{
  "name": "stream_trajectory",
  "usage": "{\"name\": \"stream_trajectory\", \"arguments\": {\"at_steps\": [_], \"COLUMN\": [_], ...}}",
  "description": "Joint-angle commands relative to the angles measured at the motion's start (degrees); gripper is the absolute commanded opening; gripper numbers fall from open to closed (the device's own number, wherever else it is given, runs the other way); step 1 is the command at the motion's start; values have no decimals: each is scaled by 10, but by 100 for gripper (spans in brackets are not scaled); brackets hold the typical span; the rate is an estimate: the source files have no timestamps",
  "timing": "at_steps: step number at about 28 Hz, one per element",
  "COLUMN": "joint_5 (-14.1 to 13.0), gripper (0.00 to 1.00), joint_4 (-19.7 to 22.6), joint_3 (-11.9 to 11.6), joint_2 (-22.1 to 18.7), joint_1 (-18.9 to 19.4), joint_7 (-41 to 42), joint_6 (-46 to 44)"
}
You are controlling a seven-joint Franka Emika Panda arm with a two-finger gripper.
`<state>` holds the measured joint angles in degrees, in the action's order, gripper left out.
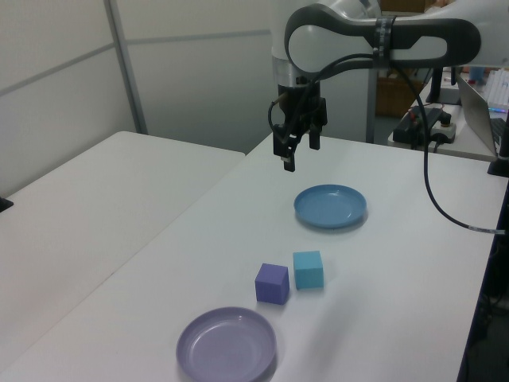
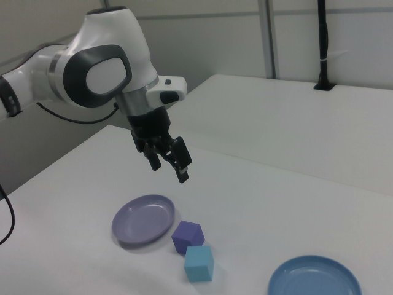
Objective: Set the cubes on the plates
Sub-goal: 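Lower the open gripper down over the purple cube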
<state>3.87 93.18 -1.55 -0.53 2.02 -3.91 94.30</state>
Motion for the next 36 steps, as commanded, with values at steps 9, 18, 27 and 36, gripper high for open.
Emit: {"name": "stream_trajectory", "arguments": {"at_steps": [9, 18, 27, 36], "joint_5": [6, 44, 53, 59], "gripper": [100, 100, 100, 100], "joint_4": [19, 73, 141, 173], "joint_3": [0, 3, 21, 37], "joint_2": [53, 79, 81, 137], "joint_1": [32, 45, 45, 44], "joint_7": [21, 115, 174, 166], "joint_6": [43, 102, 160, 256]}}
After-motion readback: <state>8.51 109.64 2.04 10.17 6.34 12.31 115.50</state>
